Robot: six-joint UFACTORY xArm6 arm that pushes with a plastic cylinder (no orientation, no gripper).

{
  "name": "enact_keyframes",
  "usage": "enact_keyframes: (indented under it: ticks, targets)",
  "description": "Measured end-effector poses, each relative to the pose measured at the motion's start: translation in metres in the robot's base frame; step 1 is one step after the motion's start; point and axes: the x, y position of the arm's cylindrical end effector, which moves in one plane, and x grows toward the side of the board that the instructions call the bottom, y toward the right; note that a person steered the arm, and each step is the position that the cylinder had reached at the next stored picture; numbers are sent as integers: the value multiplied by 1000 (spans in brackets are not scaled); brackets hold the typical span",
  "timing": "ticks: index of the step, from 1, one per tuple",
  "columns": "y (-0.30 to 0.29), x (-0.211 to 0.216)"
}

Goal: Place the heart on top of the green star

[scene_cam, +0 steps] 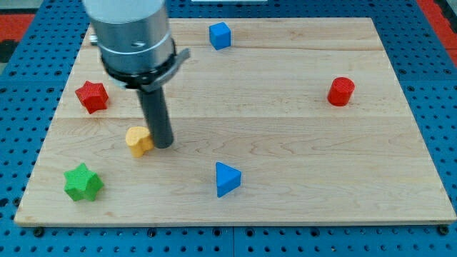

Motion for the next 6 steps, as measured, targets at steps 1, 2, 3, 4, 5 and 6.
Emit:
enact_keyframes:
  ticks: [1, 2, 3, 4, 5, 6]
  targets:
    - [-35, -6]
    - [-43, -6]
    - [-40, 6]
    - [-48, 13]
    - [-64, 11]
    - [-66, 9]
